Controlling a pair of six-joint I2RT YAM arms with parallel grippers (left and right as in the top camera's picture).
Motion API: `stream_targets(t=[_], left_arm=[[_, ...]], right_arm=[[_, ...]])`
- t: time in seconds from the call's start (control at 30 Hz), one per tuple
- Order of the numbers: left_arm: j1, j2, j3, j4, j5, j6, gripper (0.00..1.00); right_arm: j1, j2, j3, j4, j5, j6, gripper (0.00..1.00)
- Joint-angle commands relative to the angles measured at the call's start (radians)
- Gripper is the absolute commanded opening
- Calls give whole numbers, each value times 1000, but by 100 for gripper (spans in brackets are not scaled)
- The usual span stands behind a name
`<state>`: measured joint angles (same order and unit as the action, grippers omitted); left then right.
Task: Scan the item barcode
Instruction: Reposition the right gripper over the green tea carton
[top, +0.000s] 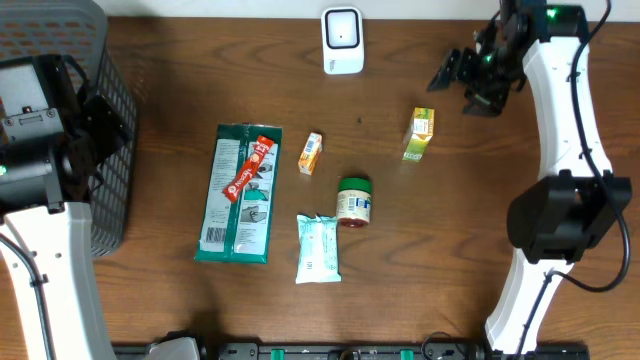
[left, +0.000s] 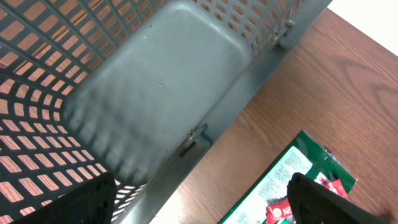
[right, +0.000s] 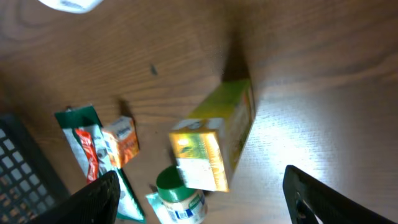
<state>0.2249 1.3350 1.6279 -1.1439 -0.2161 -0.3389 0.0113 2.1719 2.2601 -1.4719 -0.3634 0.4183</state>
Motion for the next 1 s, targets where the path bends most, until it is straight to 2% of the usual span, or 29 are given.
stream_targets(t=[0.0, 0.23, 0.47, 0.57, 0.7, 0.8, 0.97], left_arm=[[4, 4, 6, 0, -13, 9, 88], [4, 4, 6, 0, -13, 9, 88], [4, 4, 6, 0, -13, 9, 88], [4, 4, 6, 0, -13, 9, 88], [4, 4, 6, 0, -13, 9, 88], [4, 4, 6, 0, -13, 9, 88], [4, 4, 6, 0, -13, 9, 88]], right_arm=[[49, -5, 89, -54, 91, 3, 79], [102, 24, 101, -88, 190, -38, 83], [118, 121, 101, -74, 202, -53, 84], [129, 159, 101, -56, 202, -57, 78], [148, 173, 101, -35, 206, -56, 65], [161, 173, 101, -42, 232, -56, 64], [192, 174, 98, -61, 297, -56, 55]])
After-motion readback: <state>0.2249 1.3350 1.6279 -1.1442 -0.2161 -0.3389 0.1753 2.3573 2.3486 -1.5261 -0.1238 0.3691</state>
